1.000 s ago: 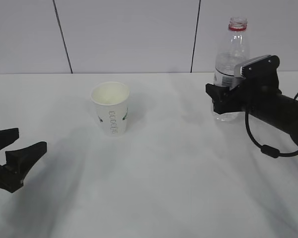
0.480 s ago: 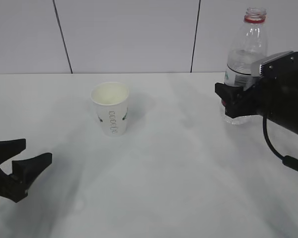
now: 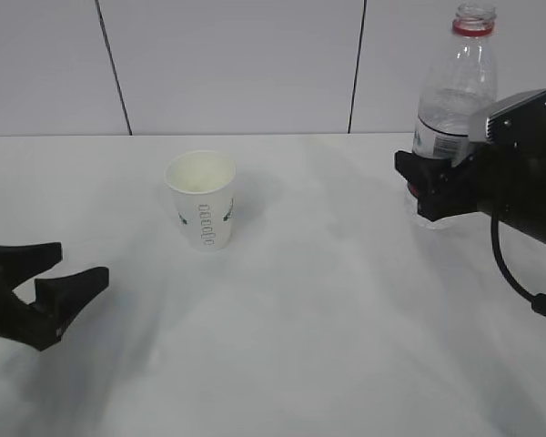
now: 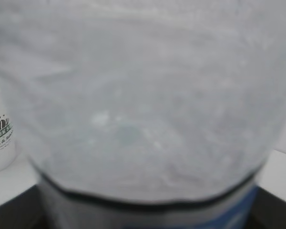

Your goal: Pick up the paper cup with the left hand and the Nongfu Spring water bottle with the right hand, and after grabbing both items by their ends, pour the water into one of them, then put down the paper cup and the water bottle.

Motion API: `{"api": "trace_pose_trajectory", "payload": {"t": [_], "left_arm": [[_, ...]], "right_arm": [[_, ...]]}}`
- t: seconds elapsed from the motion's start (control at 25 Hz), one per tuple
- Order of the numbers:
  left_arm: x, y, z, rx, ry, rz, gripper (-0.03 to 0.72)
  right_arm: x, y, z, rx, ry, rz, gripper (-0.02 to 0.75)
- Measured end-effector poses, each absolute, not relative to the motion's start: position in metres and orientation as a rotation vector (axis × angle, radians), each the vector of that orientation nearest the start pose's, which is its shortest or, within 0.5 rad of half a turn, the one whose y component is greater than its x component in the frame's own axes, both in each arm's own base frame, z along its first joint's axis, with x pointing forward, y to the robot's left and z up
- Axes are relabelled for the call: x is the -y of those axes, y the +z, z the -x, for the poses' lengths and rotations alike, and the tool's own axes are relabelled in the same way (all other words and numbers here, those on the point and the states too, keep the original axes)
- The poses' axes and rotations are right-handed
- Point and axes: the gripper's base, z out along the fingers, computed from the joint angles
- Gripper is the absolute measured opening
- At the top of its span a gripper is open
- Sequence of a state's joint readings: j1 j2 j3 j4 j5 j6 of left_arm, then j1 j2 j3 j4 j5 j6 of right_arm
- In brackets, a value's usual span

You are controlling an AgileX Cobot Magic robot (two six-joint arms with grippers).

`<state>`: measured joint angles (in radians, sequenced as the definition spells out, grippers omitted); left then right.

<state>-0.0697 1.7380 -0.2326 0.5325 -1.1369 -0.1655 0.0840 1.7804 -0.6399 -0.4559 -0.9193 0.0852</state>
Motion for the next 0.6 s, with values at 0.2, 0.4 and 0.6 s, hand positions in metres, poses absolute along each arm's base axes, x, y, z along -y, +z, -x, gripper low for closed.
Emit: {"api": "trace_pose_trajectory", "payload": {"t": [0.2,0.4,0.6], "left_arm": [[0.051,0.136,-0.253,-1.805,-0.497,-0.542,0.592],[0.033,0.138,-0.289,-1.79,-0.597,-0.534,0.59],[0.031,0.12,-0.31,-1.811,-0.681,-0.623,0.589]], "right_arm": [[-0.059,0.168,-0.319,-1.676,0.227,0.51,0.501],[-0.059,0.168,-0.319,-1.676,0.227,0.51,0.501],[-0.059,0.168,-0.319,-1.676,0.227,0.51,0.501]]}}
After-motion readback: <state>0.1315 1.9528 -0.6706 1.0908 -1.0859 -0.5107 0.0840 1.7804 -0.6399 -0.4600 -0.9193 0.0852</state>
